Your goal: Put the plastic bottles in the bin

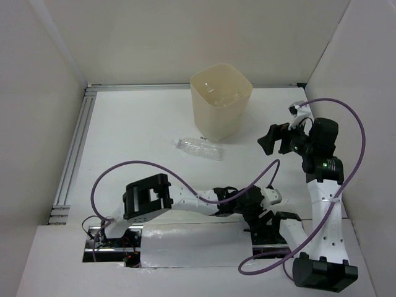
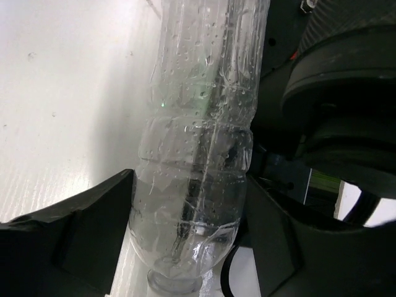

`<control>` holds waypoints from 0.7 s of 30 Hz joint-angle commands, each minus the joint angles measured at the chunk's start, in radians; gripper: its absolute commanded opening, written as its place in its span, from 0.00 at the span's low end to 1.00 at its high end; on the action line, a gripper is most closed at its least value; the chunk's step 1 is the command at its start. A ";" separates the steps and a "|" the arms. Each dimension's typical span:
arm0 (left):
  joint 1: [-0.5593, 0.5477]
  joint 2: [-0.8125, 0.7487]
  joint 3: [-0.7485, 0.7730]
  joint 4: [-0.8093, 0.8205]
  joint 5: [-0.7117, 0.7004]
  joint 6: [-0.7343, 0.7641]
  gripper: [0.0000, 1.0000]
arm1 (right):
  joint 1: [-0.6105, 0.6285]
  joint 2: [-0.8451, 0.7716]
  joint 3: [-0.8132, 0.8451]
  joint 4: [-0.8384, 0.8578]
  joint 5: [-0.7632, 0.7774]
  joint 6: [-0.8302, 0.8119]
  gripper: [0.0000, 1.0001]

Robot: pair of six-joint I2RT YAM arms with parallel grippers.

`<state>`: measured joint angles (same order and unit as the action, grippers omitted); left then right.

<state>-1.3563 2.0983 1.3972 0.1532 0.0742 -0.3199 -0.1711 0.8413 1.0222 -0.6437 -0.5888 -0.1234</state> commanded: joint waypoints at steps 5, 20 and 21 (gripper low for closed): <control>-0.012 0.020 -0.001 -0.006 -0.117 0.016 0.55 | -0.007 -0.045 -0.008 0.025 -0.009 0.051 1.00; 0.085 -0.280 -0.343 -0.027 -0.254 -0.082 0.12 | -0.007 -0.126 -0.027 0.141 0.188 0.226 1.00; 0.085 -0.305 -0.362 -0.027 -0.266 -0.082 0.05 | -0.007 -0.127 -0.027 0.141 0.188 0.237 1.00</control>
<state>-1.2881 1.8709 1.0935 0.1627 -0.1322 -0.3771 -0.1711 0.7319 1.0050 -0.5823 -0.4427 0.0608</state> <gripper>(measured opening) 0.737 0.999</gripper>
